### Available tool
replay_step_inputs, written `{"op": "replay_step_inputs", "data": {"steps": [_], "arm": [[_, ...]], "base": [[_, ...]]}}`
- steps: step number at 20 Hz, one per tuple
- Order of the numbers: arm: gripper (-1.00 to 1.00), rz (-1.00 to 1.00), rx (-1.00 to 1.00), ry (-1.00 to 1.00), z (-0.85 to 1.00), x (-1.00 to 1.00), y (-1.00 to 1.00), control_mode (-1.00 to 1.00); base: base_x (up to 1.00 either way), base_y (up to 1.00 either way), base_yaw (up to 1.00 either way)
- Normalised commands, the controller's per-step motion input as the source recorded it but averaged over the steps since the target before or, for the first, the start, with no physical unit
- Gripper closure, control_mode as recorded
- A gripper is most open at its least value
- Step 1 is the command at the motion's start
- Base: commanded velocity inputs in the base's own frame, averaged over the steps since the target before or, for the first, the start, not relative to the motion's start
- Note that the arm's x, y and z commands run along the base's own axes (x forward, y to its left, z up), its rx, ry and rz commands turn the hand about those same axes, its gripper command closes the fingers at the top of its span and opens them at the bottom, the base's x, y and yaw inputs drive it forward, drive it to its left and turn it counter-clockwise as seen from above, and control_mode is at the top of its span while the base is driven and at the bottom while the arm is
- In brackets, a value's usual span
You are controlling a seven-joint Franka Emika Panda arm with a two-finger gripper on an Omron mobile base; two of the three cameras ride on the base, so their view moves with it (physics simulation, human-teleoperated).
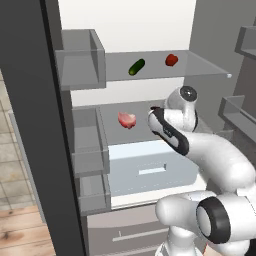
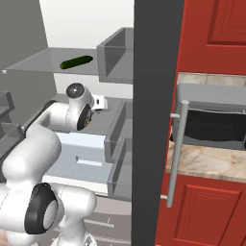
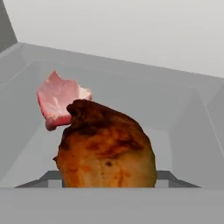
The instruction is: Gather the bell pepper and cucumber from the fridge and place them on a tray on the dining counter. Then gather the chicken drumstick and steak from the fridge and place them on the other tray.
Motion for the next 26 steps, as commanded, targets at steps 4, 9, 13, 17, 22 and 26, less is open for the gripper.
{"op": "replay_step_inputs", "data": {"steps": [4, 9, 13, 17, 22, 26], "arm": [[1.00, -0.05, 0.00, -0.02, 0.56, -0.84, 0.00, -1.00], [1.00, -0.08, 0.00, 0.00, 0.54, -0.89, 0.00, -1.00], [1.00, -0.11, 0.00, 0.00, 0.49, -0.94, 0.00, -1.00], [1.00, -0.10, 0.00, 0.00, 0.52, -0.96, 0.00, -1.00], [1.00, -0.06, 0.00, 0.00, 0.58, -0.90, 0.01, -1.00], [1.00, -0.03, 0.00, 0.00, 0.57, -0.87, 0.00, -1.00]], "base": [[0.00, 0.00, 0.00], [0.00, 0.00, 0.00], [0.00, 0.00, 0.00], [0.00, 0.00, 0.00], [0.00, 0.00, 0.00], [0.00, 0.00, 0.00]]}}
